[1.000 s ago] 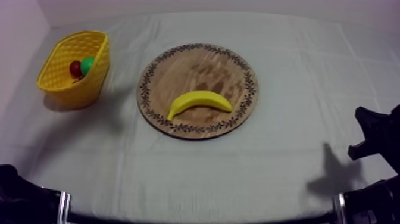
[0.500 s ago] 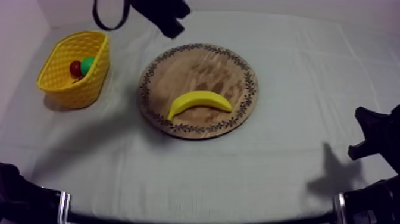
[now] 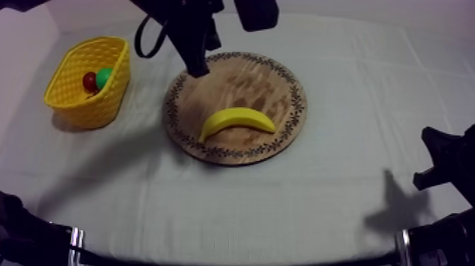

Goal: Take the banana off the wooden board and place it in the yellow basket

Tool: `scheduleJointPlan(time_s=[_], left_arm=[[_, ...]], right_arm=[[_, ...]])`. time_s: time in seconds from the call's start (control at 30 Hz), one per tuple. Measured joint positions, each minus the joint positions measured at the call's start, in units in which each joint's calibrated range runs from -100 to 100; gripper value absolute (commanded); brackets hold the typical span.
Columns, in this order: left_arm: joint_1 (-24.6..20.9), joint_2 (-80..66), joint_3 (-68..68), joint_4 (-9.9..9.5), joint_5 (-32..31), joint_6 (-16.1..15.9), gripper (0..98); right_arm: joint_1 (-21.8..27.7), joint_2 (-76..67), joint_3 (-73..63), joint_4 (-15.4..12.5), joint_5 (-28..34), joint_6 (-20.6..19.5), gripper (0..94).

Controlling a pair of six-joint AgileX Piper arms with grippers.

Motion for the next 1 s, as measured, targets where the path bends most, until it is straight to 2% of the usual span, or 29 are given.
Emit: scheduleJointPlan(time_s=[0.13, 0.17, 0.3, 0.37, 0.47, 0.7, 1.0], left_arm=[[-0.1, 0.4, 0.0, -0.06, 0.7, -0.1, 1.9], [-0.1, 0.4, -0.1, -0.01, 0.8, -0.2, 6.4], [-0.4, 0.6, -0.2, -0.26, 1.1, 0.9, 39.5], [-0.7, 0.7, -0.6, -0.48, 2.5, 1.8, 50.3], [-0.8, 0.8, -1.0, -0.58, 5.2, 2.0, 60.8], [-1.0, 0.9, -1.3, -1.02, 10.2, 1.5, 69.0], [-0.9, 1.5, 0.8, -0.80, 10.1, 1.1, 69.5]], right_arm=[[0.0, 0.0, 0.0, 0.0, 0.0, 0.1, 0.3], [0.0, 0.0, 0.0, 0.0, 0.0, 0.1, 0.3], [0.0, 0.0, 0.0, 0.0, 0.0, 0.0, 0.3], [0.0, 0.0, 0.0, 0.0, 0.0, 0.0, 0.3], [0.0, 0.0, 0.0, 0.0, 0.0, 0.0, 0.3], [0.0, 0.0, 0.0, 0.0, 0.0, 0.0, 0.3], [0.0, 0.0, 0.0, 0.0, 0.0, 0.0, 0.3]])
